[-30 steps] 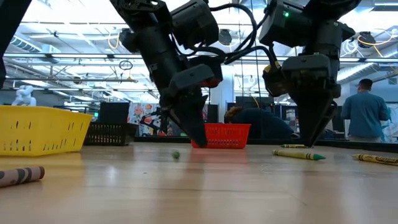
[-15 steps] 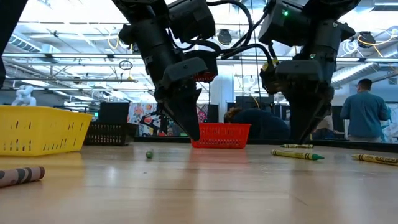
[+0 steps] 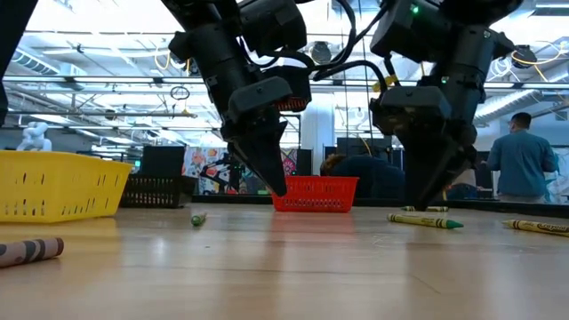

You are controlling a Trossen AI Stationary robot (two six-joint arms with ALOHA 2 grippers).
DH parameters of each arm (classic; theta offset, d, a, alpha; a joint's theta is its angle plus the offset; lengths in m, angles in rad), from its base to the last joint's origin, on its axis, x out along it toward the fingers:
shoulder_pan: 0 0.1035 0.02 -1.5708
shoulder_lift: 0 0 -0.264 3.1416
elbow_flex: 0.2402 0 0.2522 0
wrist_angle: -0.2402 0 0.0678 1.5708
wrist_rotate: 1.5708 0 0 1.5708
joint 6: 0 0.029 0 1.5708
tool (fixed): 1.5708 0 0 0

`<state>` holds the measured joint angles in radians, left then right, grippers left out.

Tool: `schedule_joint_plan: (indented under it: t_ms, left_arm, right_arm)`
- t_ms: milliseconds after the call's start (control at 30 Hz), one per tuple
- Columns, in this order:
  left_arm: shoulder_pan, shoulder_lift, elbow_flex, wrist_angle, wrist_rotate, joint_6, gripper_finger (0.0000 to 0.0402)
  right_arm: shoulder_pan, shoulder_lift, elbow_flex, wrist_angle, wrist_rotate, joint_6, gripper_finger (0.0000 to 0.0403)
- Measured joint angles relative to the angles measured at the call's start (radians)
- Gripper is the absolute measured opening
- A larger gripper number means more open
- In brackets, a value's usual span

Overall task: Sort crayons
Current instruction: Put the green crayon into the yellow bin

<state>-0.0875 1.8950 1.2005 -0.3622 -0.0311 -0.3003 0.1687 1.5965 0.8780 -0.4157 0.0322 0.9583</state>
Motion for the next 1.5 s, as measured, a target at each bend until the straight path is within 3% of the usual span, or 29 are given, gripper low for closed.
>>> schedule_joint_plan:
  t_ms: [400, 600, 933, 1067, 1267, 1500]
  left_arm:
    - [0.000, 0.000, 0.000, -0.001, 0.000, 0.021, 0.0063]
    - [0.000, 0.000, 0.000, 0.000, 0.000, 0.023, 0.0063]
    - [0.002, 0.000, 0.000, 0.004, -0.002, 0.025, 0.0063]
    - [0.003, 0.000, 0.000, 0.005, -0.011, 0.025, 0.0063]
    - [0.003, 0.000, 0.000, 0.012, -0.012, 0.025, 0.0063]
    - [0.003, 0.000, 0.000, 0.012, -0.012, 0.026, 0.0063]
  right_arm:
    - [0.016, 0.068, 0.005, -0.005, 0.008, 0.031, 0.0112]
    - [0.001, 0.078, 0.005, -0.096, 0.056, 0.022, 0.0111]
    - [-0.064, 0.083, 0.002, -0.141, 0.059, -0.112, 0.0110]
    - [-0.081, 0.090, -0.002, -0.142, 0.063, -0.136, 0.0083]
    - [-0.083, 0.090, -0.003, -0.134, 0.071, -0.165, 0.0010]
    - [-0.083, 0.091, -0.004, -0.128, 0.075, -0.202, 0.0004]
